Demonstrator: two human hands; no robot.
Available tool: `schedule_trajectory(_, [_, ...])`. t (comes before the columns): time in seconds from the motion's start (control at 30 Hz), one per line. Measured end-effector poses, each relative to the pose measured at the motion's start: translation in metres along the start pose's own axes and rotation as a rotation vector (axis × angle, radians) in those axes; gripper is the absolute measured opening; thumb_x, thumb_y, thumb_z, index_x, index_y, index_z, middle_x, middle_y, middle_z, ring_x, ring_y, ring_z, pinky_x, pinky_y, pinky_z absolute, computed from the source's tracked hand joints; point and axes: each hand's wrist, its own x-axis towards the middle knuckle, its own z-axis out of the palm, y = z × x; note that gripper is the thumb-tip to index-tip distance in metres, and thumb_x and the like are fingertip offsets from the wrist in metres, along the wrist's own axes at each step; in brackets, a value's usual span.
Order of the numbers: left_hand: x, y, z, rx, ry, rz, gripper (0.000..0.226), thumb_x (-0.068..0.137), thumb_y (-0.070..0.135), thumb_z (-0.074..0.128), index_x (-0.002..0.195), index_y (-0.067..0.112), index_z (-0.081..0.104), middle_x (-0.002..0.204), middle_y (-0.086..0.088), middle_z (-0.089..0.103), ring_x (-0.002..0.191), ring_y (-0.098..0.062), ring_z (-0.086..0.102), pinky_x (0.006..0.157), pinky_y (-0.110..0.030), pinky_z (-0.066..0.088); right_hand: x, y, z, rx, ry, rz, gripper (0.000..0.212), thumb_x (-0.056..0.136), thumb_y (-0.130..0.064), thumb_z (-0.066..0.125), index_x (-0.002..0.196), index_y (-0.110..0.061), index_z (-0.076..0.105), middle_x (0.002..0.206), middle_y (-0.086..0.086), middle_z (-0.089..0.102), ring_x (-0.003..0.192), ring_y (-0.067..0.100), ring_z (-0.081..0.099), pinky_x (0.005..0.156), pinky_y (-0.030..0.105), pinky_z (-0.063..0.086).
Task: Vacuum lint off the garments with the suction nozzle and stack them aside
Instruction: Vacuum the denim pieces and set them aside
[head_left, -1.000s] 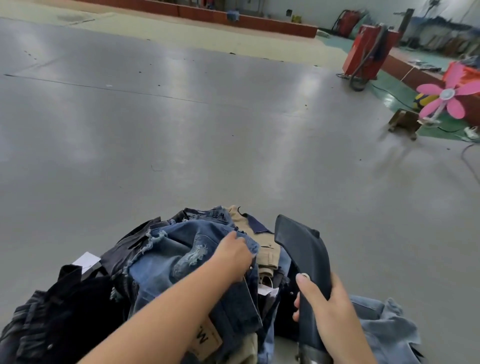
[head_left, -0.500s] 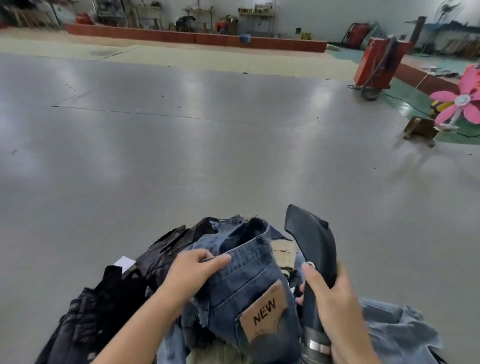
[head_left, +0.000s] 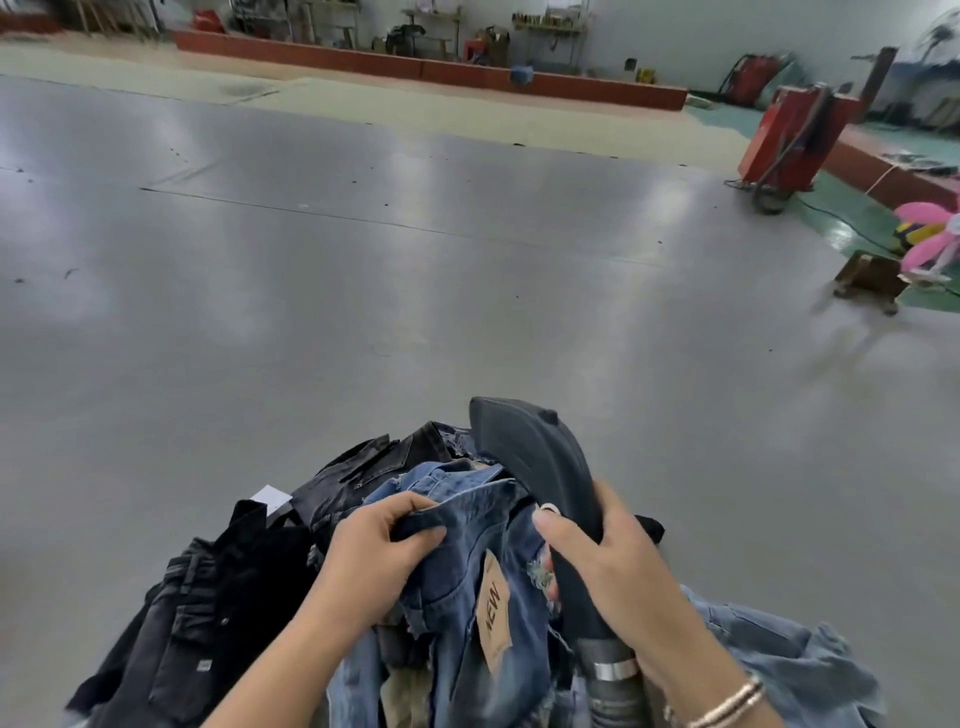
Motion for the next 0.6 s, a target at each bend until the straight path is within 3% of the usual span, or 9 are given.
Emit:
schedule_trajectory(0.13, [-0.004, -0.003, -0.011, 0.037, 0.074, -0.012, 0.024, 0.082, 0.008, 0.072, 0.076, 0.031, 0.069, 0.079, 0.008, 0.072, 0.075, -0.008, 0.067, 0.073, -0.035, 0.057, -0.005, -0.004, 0.003, -0.077, -0.135, 0.01, 0.016, 0.087, -0.036, 0.063, 0.1, -0.041, 0.055, 0.065, -0.014, 0.064, 0.056, 0.003, 0.062, 0.054, 0.016, 0.047])
schedule_trajectory(0.23, [-0.007, -0.007, -0.015, 0.054, 0.065, -0.057, 0.025, 0.081, 0.008, 0.073, 0.086, 0.031, 0.067, 0.081, 0.006, 0.072, 0.079, -0.008, 0.067, 0.076, -0.033, 0.056, -0.01, 0.008, 0.005, -0.084, -0.119, 0.044, 0.02, 0.086, -0.035, 0.064, 0.102, -0.043, 0.054, 0.073, -0.015, 0.069, 0.06, 0.003, 0.064, 0.055, 0.014, 0.048])
schedule_trajectory(0.37, [-0.003, -0.003, -0.011, 0.041, -0.002, -0.065, 0.054, 0.078, 0.014, 0.076, 0.11, 0.043, 0.044, 0.082, 0.015, 0.074, 0.08, 0.0, 0.066, 0.07, -0.021, 0.051, -0.011, 0.017, 0.005, -0.145, -0.158, 0.042, 0.028, 0.084, -0.035, 0.066, 0.099, -0.049, 0.047, 0.089, -0.048, 0.056, 0.087, -0.023, 0.054, 0.068, -0.002, 0.04])
schedule_trajectory(0.47, [0.012, 0.002, -0.004, 0.167, -0.001, 0.026, 0.06, 0.08, 0.018, 0.074, 0.118, 0.044, 0.035, 0.077, 0.027, 0.069, 0.078, 0.009, 0.06, 0.064, -0.013, 0.046, -0.008, 0.018, -0.004, -0.193, -0.126, 0.03, 0.032, 0.084, -0.036, 0.068, 0.102, -0.053, 0.047, 0.094, -0.042, 0.06, 0.088, -0.018, 0.056, 0.069, -0.001, 0.039])
schedule_trajectory(0.6, [0.019, -0.001, 0.006, 0.305, 0.025, 0.083, 0.067, 0.082, 0.023, 0.071, 0.128, 0.042, 0.027, 0.072, 0.023, 0.066, 0.072, 0.008, 0.058, 0.064, -0.018, 0.045, -0.008, 0.025, -0.011, -0.253, -0.129, 0.033, 0.037, 0.082, -0.039, 0.067, 0.107, -0.053, 0.044, 0.097, -0.047, 0.055, 0.089, -0.022, 0.054, 0.071, -0.002, 0.038])
